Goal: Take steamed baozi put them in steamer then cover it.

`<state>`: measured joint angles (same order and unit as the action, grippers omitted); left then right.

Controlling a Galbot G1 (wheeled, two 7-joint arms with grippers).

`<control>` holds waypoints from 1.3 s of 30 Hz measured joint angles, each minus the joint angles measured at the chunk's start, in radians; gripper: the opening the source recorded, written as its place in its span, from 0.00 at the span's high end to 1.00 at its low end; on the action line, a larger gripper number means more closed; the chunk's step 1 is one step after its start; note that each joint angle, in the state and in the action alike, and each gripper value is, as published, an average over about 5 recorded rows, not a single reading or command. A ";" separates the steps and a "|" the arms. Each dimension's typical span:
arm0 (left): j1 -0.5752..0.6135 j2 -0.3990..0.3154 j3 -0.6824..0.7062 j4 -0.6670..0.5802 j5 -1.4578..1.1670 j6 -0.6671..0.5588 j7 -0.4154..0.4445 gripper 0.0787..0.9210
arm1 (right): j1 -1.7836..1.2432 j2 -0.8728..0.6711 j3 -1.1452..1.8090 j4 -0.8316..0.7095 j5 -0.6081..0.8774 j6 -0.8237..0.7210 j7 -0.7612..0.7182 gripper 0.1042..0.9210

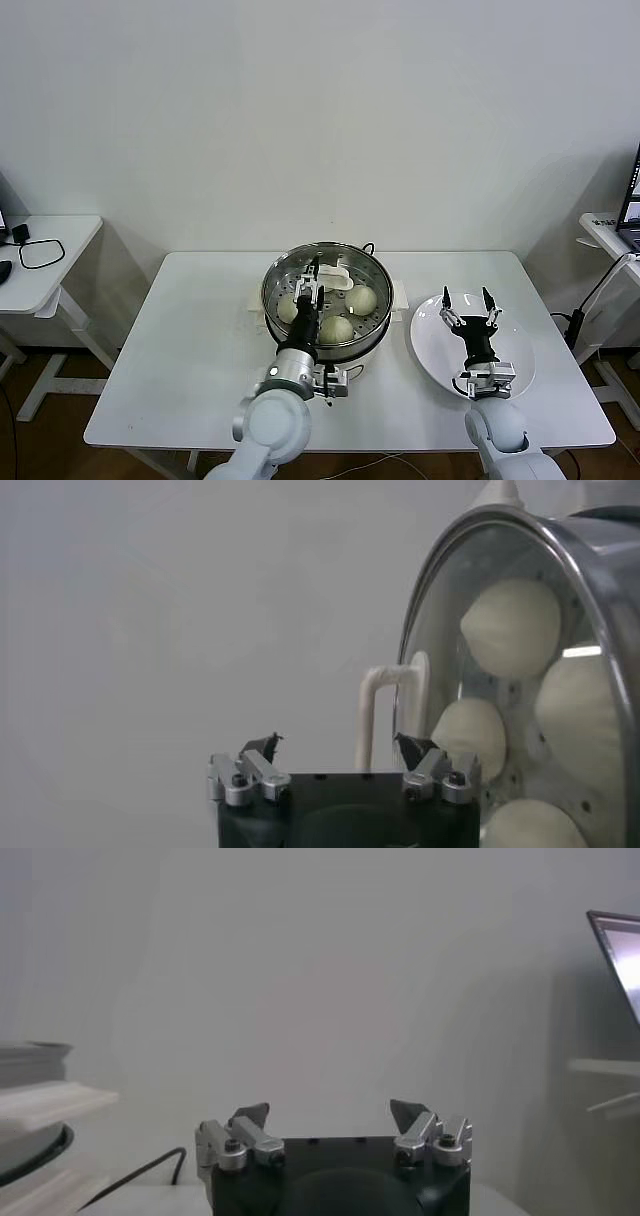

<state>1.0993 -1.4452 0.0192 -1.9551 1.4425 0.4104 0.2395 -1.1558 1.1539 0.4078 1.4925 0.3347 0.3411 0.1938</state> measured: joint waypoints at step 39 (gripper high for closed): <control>0.243 0.099 -0.427 0.083 -1.372 -0.535 -0.270 0.12 | -0.154 -0.046 0.018 0.116 0.102 -0.097 -0.028 0.12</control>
<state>1.3428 -1.3464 -0.4083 -1.8718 0.0703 -0.1247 -0.0307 -1.3101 1.1083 0.4261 1.6087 0.4371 0.2436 0.1653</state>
